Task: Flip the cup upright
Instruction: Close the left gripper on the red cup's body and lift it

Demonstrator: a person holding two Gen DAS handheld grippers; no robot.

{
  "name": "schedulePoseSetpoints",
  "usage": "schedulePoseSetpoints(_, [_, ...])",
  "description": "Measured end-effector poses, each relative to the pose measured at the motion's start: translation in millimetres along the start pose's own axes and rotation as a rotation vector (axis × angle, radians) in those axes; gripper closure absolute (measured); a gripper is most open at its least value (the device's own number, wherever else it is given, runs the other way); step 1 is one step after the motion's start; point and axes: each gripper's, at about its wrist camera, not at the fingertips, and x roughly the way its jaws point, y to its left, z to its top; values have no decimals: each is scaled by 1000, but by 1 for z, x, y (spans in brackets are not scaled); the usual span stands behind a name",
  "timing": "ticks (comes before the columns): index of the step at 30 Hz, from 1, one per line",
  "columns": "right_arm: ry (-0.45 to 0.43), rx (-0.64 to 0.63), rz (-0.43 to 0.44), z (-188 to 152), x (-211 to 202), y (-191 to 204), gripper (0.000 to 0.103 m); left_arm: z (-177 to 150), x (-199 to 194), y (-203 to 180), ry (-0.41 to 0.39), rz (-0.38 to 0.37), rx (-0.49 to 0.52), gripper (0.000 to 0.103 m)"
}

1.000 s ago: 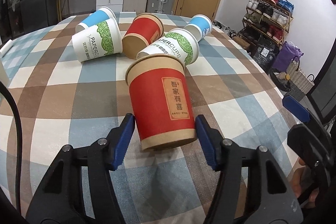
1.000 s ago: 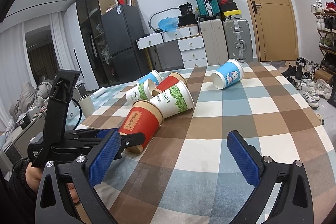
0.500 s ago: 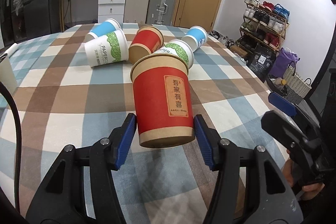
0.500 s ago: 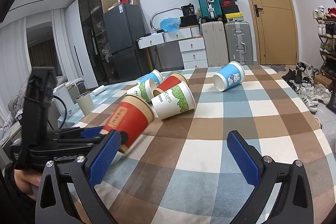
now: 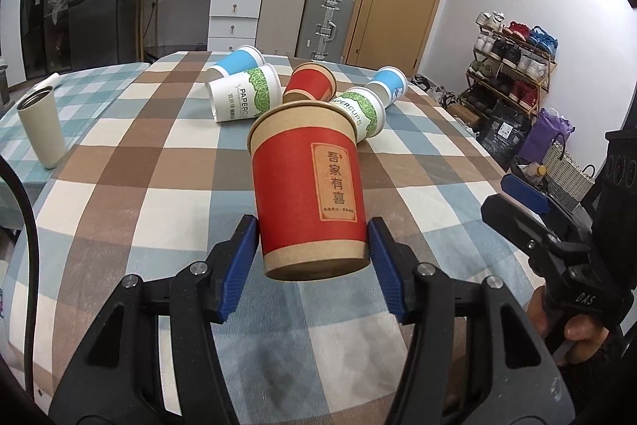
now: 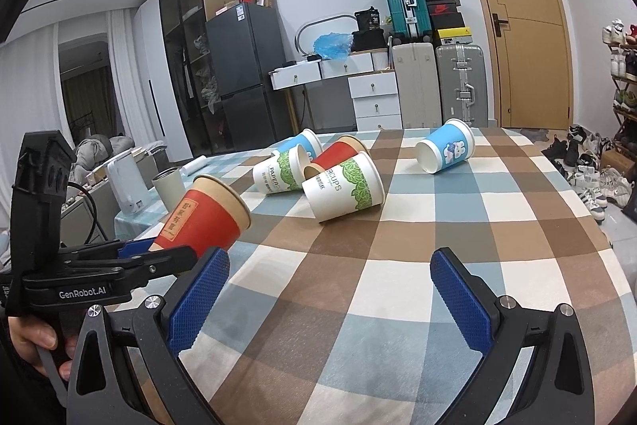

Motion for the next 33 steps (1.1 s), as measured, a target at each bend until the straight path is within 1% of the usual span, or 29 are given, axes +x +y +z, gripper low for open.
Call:
schedulePoseSetpoints(5, [3, -11, 6, -3, -3, 5, 0, -13, -10, -2, 11, -10, -6, 49])
schedulePoseSetpoints(17, [9, -13, 16, -5, -3, 7, 0, -36, -13, -18, 40, -25, 2, 49])
schedulePoseSetpoints(33, [19, -18, 21, -6, -3, 9, 0, -42, 2, -22, 82, -38, 9, 48])
